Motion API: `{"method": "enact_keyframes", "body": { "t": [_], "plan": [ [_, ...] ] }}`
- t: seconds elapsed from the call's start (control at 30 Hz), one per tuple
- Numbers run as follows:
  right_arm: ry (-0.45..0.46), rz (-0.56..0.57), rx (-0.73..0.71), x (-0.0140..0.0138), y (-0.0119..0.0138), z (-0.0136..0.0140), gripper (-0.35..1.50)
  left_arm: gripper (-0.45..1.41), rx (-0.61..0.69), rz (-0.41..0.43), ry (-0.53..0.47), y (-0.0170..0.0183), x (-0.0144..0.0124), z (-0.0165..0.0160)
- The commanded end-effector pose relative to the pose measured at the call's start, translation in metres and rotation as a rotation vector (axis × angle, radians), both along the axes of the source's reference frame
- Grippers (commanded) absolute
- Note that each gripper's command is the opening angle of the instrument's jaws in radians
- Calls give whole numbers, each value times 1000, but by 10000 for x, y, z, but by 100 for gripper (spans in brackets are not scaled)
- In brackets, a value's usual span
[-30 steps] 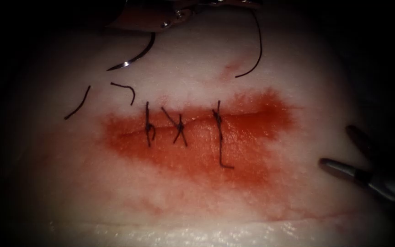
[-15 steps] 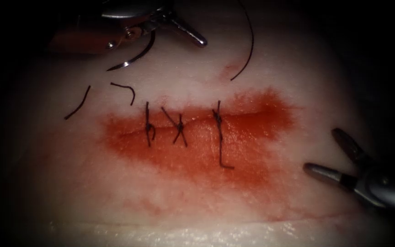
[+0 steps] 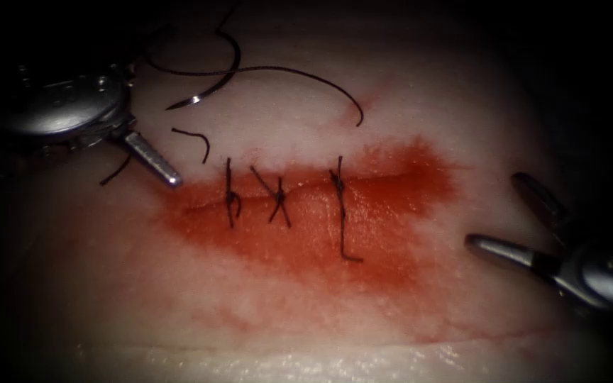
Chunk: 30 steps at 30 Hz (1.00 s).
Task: Wound Closure
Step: Release suture from left jaws, then pick up remaining tail of knot with left grasper
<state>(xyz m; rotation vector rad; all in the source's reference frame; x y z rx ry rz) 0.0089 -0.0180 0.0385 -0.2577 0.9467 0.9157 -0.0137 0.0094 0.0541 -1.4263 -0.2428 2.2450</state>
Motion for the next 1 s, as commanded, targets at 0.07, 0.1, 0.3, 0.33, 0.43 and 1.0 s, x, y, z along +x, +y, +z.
{"method": "enact_keyframes", "body": {
  "t": [0.07, 0.1, 0.3, 0.33, 0.43, 1.0],
  "plan": [
    [6, -13, -10, 17, -7, 5, 141, 140, -14, -29, 62, -14, 9, 6],
    [6, -13, -10, 17, -7, 5, 141, 140, -14, -29, 62, -14, 9, 6],
    [-3, -22, -7, 20, -11, 7, 141, 140, -29, -65, 125, -15, 19, 20],
    [-4, -23, -5, 20, -11, 7, 141, 138, -39, -65, 131, -16, 19, 23],
    [-6, -29, 1, 20, -12, 7, 141, 126, -8, -96, 132, -26, 19, 31],
    [32, -208, -14, 24, -8, 19, 138, 89, -76, 44, 50, -125, -66, -26]
  ]
}}
